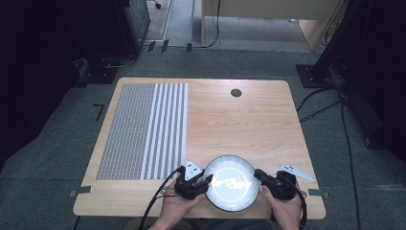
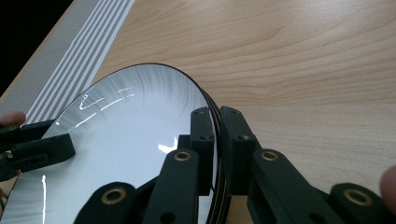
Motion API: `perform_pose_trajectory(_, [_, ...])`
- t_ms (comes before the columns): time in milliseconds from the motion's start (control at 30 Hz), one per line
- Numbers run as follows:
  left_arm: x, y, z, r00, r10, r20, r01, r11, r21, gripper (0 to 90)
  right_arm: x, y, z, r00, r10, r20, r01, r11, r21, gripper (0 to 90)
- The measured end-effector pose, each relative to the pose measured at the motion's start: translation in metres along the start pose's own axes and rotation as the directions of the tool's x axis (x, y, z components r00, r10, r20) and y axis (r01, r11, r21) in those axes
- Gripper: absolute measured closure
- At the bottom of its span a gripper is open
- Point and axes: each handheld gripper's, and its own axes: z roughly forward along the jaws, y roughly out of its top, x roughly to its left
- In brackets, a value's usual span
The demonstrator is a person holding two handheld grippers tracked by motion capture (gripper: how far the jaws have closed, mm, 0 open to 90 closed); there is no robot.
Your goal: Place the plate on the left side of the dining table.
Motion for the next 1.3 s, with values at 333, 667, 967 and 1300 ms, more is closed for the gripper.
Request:
perform_pose_trajectory(333, [0.000, 0.000, 0.000, 0.9999, -0.011, 0.002, 0.011, 0.9999, -0.013, 62.3, 0.010, -0.004, 0.003, 0.9943, -0.076, 0.074, 0.078, 0.997, -0.026, 89.0])
perform_pose_trajectory(667, [0.003, 0.002, -0.002, 0.9988, -0.035, 0.034, 0.036, 0.9987, -0.035, 59.5, -0.010, -0.004, 0.007, 0.9878, 0.111, -0.110, -0.111, 0.994, 0.004, 89.9])
perform_pose_trajectory(967, [0.007, 0.004, -0.002, 0.9951, -0.060, 0.080, 0.060, 0.9982, 0.000, 55.7, -0.007, -0.008, 0.010, 0.9819, 0.151, -0.114, -0.153, 0.988, -0.013, 89.3])
perform_pose_trajectory(1300, [0.019, 0.008, -0.007, 0.9714, -0.150, 0.184, 0.133, 0.9860, 0.100, 50.4, 0.008, -0.014, 0.020, 0.9956, 0.054, -0.076, -0.060, 0.996, -0.068, 87.7])
